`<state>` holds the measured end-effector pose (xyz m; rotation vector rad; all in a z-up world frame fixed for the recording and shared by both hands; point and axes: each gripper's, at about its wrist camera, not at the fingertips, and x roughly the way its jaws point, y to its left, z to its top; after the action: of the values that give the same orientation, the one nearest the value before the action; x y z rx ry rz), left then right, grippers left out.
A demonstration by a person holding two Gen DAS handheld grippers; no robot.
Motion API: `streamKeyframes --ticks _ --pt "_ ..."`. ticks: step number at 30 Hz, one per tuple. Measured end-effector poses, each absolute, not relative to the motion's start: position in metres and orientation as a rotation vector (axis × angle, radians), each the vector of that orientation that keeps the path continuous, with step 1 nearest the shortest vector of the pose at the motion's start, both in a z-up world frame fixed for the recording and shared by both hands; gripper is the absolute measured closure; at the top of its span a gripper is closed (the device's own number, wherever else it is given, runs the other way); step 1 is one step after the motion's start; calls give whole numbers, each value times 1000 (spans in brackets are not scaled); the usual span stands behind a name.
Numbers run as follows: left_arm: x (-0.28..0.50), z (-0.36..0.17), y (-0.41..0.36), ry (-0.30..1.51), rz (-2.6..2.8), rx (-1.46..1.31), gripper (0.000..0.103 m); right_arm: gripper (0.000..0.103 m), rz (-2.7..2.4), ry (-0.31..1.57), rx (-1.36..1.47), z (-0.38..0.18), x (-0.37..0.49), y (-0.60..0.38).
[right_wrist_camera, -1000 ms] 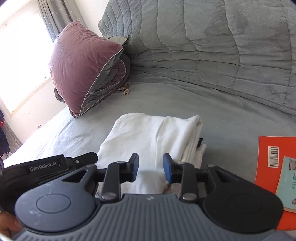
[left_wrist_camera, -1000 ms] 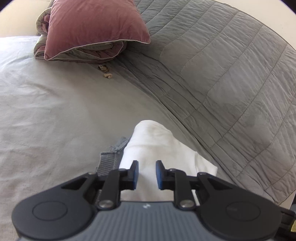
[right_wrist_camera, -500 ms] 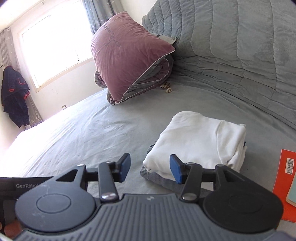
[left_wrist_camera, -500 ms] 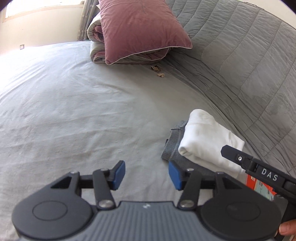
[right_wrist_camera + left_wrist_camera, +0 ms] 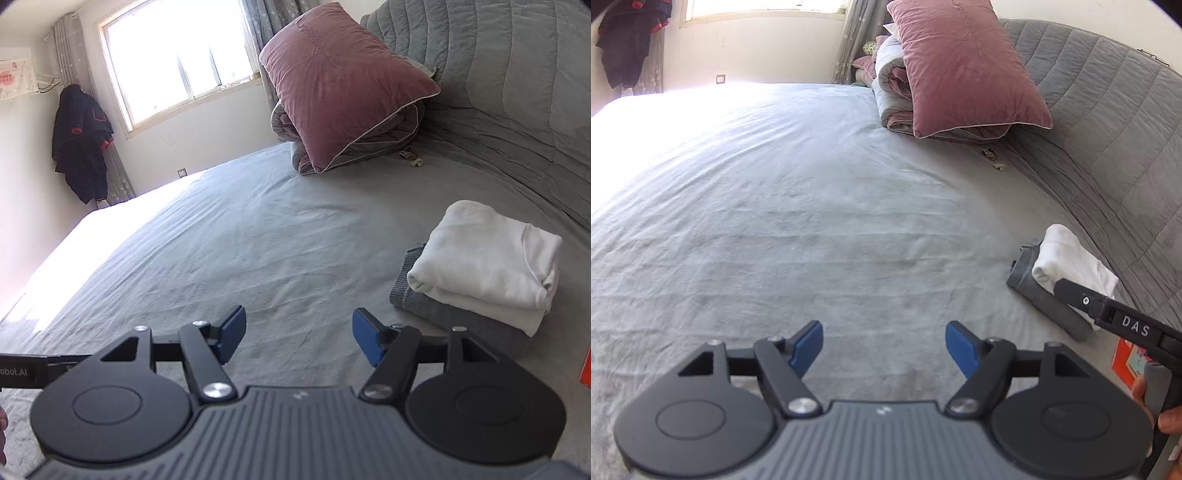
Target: Fold clothes
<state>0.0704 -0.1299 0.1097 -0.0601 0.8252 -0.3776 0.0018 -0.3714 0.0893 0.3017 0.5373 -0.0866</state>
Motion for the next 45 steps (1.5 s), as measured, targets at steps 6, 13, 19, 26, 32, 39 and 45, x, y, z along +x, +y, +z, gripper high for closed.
streamKeyframes --ticks 6,13,19,26,32,39,45 --pt "52 113 -91 820 -338 -56 22 28 -46 546 256 101 -1 -336" --pt "42 103 -49 834 -249 -57 10 5 27 558 203 99 4 -291" --pt "40 85 -17 857 -143 -31 0 0 56 577 154 87 10 -257" --pt "42 59 -2 875 -64 19 0 0 83 664 114 56 18 -226" --pt "51 30 3 890 -51 25 0 0 63 709 101 25 21 -210" --pt "57 -4 7 894 -13 14 0 0 42 773 80 -10 27 -200" --pt "62 -20 6 879 -17 18 0 0 6 787 96 -31 31 -198"
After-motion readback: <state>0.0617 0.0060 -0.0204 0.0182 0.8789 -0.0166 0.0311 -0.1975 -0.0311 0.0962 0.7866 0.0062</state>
